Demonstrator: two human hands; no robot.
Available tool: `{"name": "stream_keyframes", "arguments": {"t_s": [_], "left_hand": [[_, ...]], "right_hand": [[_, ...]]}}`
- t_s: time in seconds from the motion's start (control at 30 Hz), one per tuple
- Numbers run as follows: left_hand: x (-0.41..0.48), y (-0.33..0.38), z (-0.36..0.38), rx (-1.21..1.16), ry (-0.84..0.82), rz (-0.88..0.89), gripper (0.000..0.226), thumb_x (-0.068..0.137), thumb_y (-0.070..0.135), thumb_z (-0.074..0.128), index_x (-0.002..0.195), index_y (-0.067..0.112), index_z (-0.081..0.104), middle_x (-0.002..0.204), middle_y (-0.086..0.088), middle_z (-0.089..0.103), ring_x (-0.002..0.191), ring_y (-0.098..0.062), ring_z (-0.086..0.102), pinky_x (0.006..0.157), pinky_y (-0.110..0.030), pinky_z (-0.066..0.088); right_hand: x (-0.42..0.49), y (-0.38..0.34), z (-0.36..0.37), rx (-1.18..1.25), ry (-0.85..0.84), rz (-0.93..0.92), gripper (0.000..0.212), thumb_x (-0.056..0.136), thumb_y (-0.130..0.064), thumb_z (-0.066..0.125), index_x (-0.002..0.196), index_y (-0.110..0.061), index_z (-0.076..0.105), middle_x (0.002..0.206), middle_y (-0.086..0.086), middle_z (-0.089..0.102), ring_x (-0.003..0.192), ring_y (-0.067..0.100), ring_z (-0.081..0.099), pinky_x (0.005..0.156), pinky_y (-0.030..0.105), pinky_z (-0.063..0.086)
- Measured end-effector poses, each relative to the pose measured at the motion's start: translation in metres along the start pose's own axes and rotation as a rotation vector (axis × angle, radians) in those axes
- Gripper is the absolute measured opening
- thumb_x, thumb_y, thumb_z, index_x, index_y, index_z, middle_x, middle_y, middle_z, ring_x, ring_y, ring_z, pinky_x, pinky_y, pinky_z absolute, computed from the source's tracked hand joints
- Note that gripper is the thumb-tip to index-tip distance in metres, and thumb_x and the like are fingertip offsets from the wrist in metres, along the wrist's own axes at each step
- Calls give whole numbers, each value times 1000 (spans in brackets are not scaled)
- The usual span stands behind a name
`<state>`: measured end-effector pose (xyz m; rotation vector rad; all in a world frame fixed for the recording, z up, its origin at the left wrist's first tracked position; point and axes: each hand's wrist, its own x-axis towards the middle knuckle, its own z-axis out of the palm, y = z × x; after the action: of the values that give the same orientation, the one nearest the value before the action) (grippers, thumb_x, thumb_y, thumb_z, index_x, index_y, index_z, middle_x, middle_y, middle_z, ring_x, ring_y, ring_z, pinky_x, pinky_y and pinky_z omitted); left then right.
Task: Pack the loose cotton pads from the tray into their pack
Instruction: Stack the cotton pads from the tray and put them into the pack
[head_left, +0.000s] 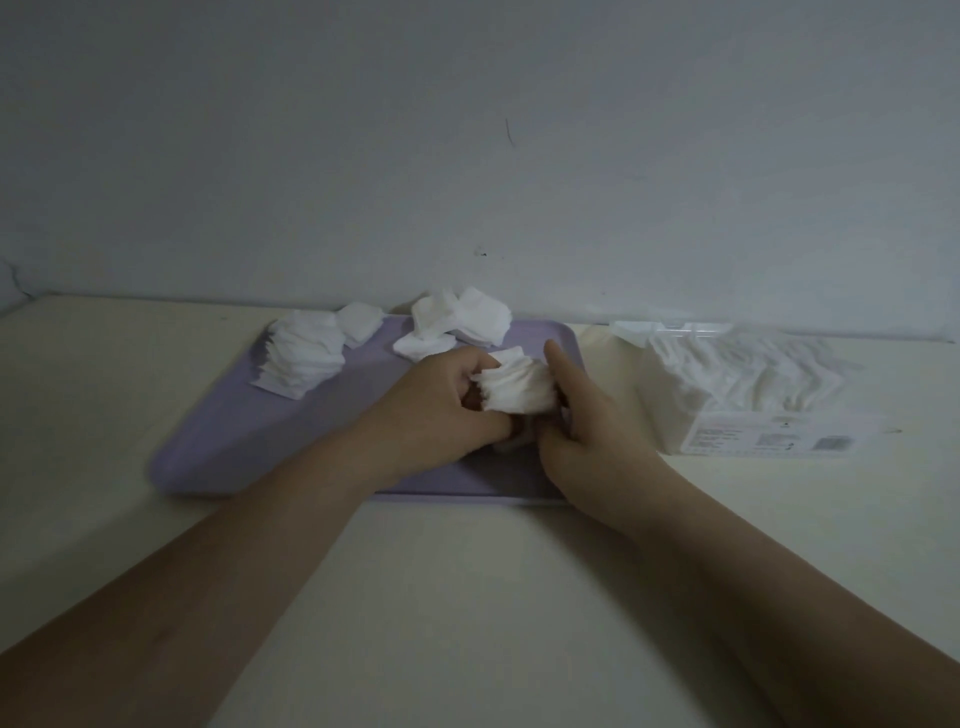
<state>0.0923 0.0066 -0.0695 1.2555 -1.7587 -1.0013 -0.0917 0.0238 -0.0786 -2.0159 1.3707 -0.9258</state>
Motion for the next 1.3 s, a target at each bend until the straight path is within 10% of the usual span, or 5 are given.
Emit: {"name": "stream_keyframes", "arguments": {"t_s": [0.27, 0.53, 0.67, 1.0, 1.3], "left_hand": [[-3, 17, -6, -99, 87, 116, 37, 80, 13, 83, 115, 12, 71, 110, -9, 77, 105, -25, 73, 93, -39, 60], [16, 79, 31, -266, -15, 114, 25, 102, 8, 59, 125, 14, 69, 109, -4, 77, 97, -14, 75, 79, -26, 59], [34, 97, 63, -138, 64, 92, 25, 103, 11, 56, 123, 22, 66, 100, 2, 79, 95, -16, 75, 75, -28, 60], [60, 100, 123, 526, -127, 361, 21, 90, 25, 63, 103, 34, 76, 73, 29, 64, 63, 4, 56, 63, -18, 44], [56, 99, 123, 556, -146, 397, 11, 88, 17, 66, 84, 21, 75, 72, 1, 68, 67, -15, 60, 60, -23, 46]], "right_hand": [[5, -25, -26, 395, 124, 55, 47, 71, -22, 75, 118, -17, 69, 107, -4, 76, 105, 12, 71, 98, 43, 57], [9, -32, -100, 296, 193, 78, 27, 80, -30, 76, 99, -14, 65, 91, 2, 72, 78, 13, 67, 65, 30, 54], [0, -3, -144, 239, 379, 138, 29, 84, -43, 66, 98, -17, 66, 93, 4, 73, 85, 20, 73, 76, 50, 63], [-19, 48, -175, -15, 431, 247, 28, 82, -44, 69, 95, -20, 65, 82, -9, 65, 76, 13, 62, 62, 28, 42], [-23, 47, -174, -148, 389, 285, 27, 78, -28, 74, 103, -21, 66, 87, -7, 67, 71, 8, 63, 57, 27, 50]]}}
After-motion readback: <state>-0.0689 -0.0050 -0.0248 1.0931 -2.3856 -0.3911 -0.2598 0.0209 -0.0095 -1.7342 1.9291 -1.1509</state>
